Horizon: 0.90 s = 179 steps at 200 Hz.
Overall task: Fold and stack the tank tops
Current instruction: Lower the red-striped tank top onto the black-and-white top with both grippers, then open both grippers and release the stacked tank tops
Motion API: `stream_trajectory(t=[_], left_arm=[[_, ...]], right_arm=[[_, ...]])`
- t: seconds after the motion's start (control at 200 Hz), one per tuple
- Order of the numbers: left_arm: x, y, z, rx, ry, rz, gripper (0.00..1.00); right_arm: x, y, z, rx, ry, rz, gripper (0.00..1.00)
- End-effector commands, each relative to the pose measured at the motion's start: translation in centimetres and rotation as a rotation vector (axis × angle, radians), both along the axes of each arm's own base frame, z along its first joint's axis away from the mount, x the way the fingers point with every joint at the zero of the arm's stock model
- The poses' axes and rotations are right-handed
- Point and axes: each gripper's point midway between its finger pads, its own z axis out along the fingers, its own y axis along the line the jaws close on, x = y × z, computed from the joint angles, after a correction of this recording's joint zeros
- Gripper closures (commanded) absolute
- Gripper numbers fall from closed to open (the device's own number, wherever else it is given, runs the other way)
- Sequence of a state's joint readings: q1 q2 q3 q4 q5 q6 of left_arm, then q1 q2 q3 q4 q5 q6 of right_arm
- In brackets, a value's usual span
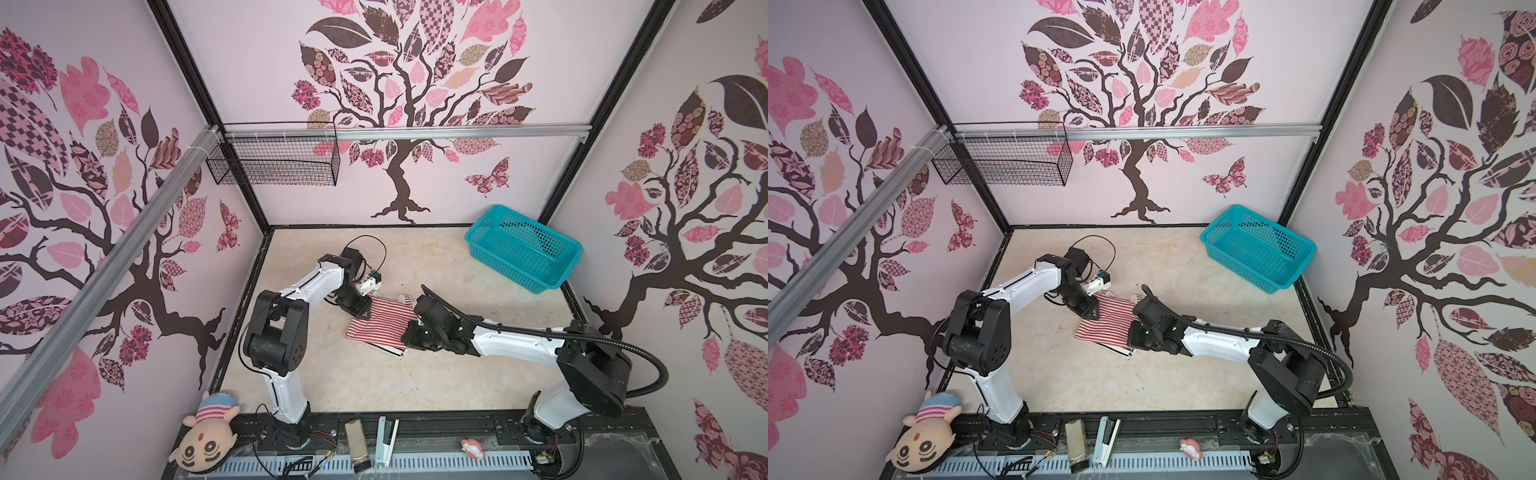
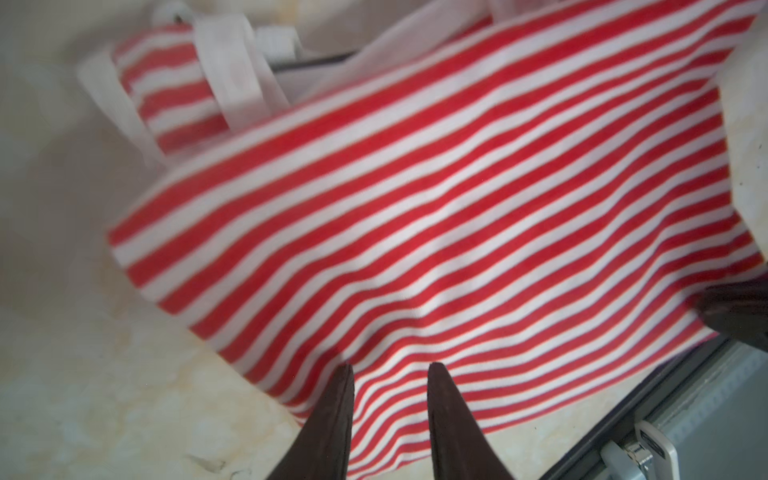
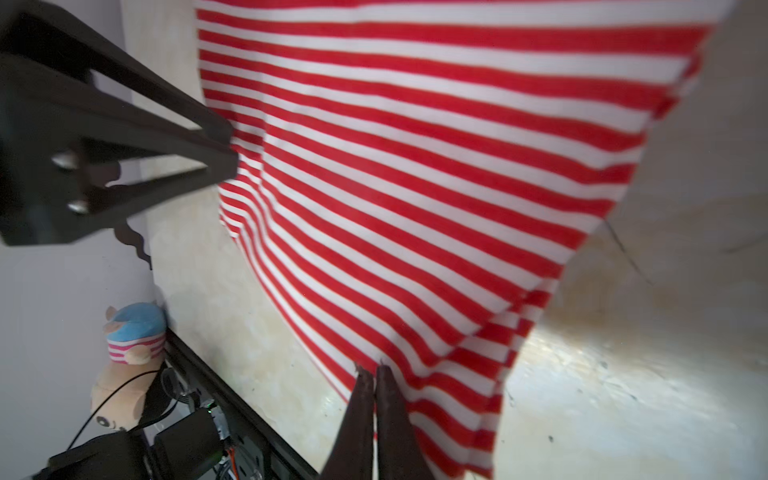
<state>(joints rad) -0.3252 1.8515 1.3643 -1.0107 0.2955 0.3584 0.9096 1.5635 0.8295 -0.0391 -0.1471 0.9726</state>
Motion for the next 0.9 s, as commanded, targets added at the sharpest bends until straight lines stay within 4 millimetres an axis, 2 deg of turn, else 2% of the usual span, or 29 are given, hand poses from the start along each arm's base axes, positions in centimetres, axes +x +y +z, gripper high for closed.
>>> stream_trajectory(t=[0.0,0.125,0.215,0.38,0.525,0.58,0.685,0.78,0.89], left_arm=[[1.3,-0.1,-0.5,0.009,-0.001,0.028,0.66],[1.4,0.3,-1.6,0.031,0.009,0.038,0.66],[1.1,0.4,-2.1,0.039,0.018,0.039,0.66],[0.9,0.8,-1.8,0.044,0.006,0.047,0.64],[1.2,1.5,0.6,0.004,-0.039,0.085,0.63],[1.5,2.1,1.5,-0.003,-0.066,0.109,0.62],[1.9,3.1,2.9,-0.015,-0.11,0.142,0.62],[2.0,4.0,3.2,-0.012,-0.134,0.161,0.62],[2.0,5.1,2.5,0.012,-0.147,0.175,0.61]], right_arm=[[-0.5,-0.1,-1.0,0.008,0.022,-0.012,0.91],[-1.7,-1.0,-2.9,0.009,0.062,-0.02,0.91],[-1.7,-1.6,-3.3,-0.01,0.059,-0.023,0.91],[-0.9,-1.1,-1.0,-0.023,0.006,0.005,0.91],[0.4,-1.8,1.7,-0.03,-0.047,-0.012,0.89],[1.0,-2.4,2.4,-0.036,-0.062,-0.032,0.84],[2.2,-3.9,2.6,-0.082,-0.077,-0.076,0.63],[2.9,-4.5,2.1,-0.083,-0.057,-0.094,0.55],[3.5,-4.7,1.5,-0.088,-0.043,-0.099,0.52]])
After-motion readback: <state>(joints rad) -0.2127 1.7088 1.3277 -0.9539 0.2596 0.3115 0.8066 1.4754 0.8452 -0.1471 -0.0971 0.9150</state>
